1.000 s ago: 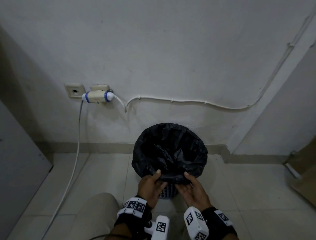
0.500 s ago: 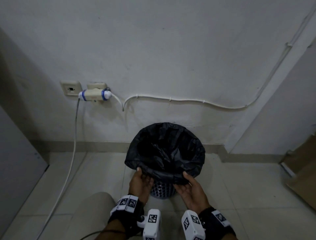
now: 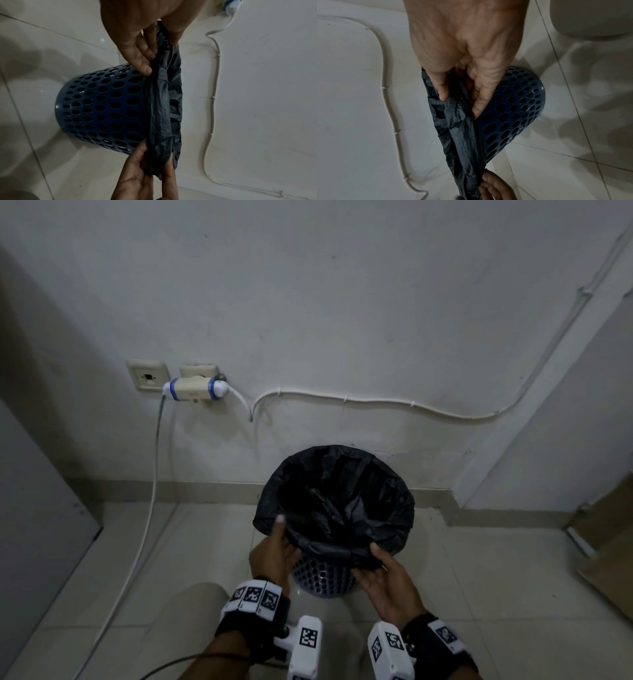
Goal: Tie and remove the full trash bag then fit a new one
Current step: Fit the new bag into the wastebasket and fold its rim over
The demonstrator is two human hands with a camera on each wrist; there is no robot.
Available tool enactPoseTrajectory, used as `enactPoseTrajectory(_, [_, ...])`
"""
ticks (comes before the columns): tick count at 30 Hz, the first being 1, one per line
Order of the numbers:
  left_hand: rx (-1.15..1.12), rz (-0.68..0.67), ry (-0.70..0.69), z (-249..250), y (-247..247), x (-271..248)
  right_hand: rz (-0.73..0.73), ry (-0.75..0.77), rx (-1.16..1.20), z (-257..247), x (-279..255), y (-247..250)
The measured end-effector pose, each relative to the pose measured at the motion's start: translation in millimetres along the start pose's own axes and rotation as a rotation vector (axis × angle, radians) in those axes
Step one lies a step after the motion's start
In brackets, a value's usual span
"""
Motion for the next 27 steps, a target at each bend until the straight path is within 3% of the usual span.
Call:
enactPoseTrajectory(7, [0.031,-0.076,0.140,-17.0,-15.1,1.4,0.030,0.038,-0.022,-17.9,9.9,7.1])
enactPoseTrajectory(11, [-0.001,-0.037,0.128,-29.2,-18.9,5.4,-0.013,0.079,0.045,-23.4,12.0,9.0])
enactPoseTrajectory(18, [0.040,-0.059,0.133,-36.7,-17.7,2.6,0.049,0.104,-0.140,-15.3,8.1,5.6])
enactPoseTrajectory(23, [0.051,-0.040,0.010,-20.3,-10.5,2.7,0.044,0.143,-0.164,-20.3,14.7,9.6])
enactPoseTrajectory(27, [-0.052,0.002,-0.007,-18.2,-6.8,5.6,0.041,0.140,-0.171,-20.4,13.7,9.2])
Point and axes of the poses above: each hand's wrist, its own x-axis towards the middle knuckle, its own y-axis out of the back of the hand, z = x × y, the point moved 9 cm from there along x, towards the middle knuckle, and after that the axes turned 3 degrees about -x, right-handed, at the moved point
